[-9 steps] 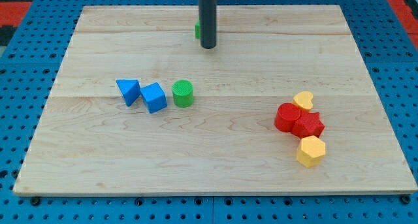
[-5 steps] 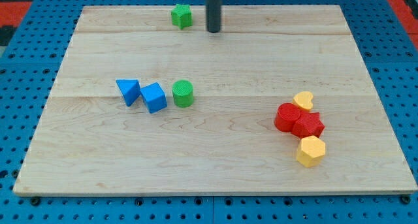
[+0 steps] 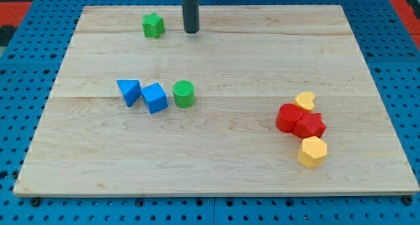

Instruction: Push the green star towards top left

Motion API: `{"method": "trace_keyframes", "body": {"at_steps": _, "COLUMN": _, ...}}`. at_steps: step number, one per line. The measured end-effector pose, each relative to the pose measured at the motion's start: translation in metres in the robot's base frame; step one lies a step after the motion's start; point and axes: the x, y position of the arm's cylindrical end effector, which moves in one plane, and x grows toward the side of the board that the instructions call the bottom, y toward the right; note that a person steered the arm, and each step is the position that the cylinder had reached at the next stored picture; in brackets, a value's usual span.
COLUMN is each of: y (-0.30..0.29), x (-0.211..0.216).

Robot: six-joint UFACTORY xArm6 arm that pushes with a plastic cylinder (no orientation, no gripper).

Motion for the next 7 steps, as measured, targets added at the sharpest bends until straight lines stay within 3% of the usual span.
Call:
{"method": "trace_keyframes", "body": {"at_steps": 2, "y": -0.113, "x": -0.012}}
{"method": "trace_keyframes", "body": {"at_steps": 3, "y": -0.077, "x": 0.000}}
{"method": "trace_keyframes", "body": {"at_steps": 4, "y": 0.024, "x": 0.077}}
{"method": "trace_keyframes", "body": {"at_steps": 5, "y": 0.061, "x": 0.182}}
{"method": "trace_keyframes", "body": {"at_steps": 6, "y": 0.051, "x": 0.203}}
{"method": "trace_keyframes", "body": {"at_steps": 7, "y": -0.013, "x": 0.183}}
